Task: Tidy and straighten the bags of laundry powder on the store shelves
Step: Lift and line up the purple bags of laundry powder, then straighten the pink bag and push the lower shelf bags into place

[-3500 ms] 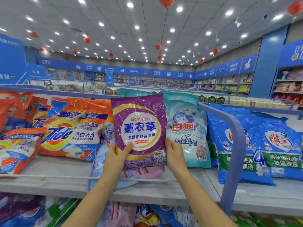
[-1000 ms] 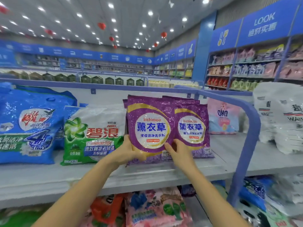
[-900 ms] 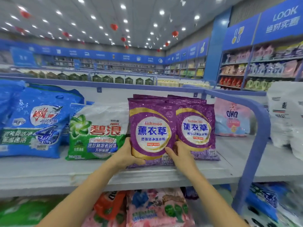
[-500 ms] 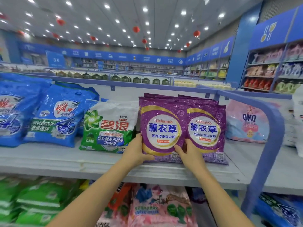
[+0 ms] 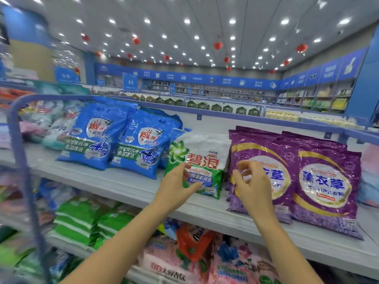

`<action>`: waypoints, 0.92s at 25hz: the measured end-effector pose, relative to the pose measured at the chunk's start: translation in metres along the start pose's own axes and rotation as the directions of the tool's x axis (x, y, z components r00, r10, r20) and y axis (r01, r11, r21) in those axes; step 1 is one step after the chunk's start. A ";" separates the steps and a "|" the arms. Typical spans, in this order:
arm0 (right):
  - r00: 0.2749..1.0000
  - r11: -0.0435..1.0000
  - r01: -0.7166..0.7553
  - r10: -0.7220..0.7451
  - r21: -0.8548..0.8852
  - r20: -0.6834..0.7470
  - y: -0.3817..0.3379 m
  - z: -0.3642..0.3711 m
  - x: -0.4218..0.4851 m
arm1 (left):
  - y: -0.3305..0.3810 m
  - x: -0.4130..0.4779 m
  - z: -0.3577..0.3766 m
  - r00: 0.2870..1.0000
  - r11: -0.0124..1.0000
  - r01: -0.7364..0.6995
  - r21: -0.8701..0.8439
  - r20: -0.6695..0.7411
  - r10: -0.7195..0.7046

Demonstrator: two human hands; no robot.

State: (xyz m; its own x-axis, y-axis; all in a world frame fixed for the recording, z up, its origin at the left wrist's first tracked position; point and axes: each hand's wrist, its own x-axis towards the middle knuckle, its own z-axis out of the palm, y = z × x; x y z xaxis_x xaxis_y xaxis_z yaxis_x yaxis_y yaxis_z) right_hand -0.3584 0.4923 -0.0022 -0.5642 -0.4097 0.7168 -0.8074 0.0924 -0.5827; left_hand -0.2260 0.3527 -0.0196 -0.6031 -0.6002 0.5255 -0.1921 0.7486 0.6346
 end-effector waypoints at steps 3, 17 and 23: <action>0.993 0.996 0.039 -0.047 0.081 0.107 -0.045 0.066 -0.006 | -0.050 -0.018 -0.063 0.996 0.996 0.081 0.040 -0.031 -0.080; 0.830 0.923 0.076 -0.268 0.378 0.489 -0.360 0.435 -0.085 | -0.318 -0.128 -0.454 0.885 0.866 0.412 0.283 -0.351 -0.307; 0.786 0.951 0.074 -0.241 0.300 0.570 -0.409 0.554 -0.057 | -0.400 -0.112 -0.525 0.873 0.838 0.431 0.335 -0.389 -0.294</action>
State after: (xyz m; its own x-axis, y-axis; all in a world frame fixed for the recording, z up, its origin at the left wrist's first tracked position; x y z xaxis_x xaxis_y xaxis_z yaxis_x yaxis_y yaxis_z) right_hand 0.1000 -0.0252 -0.0173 -0.1503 -0.8612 0.4856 -0.7579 -0.2151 -0.6159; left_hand 0.3243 -0.0279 -0.0349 -0.1691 -0.8538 0.4923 -0.6805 0.4625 0.5684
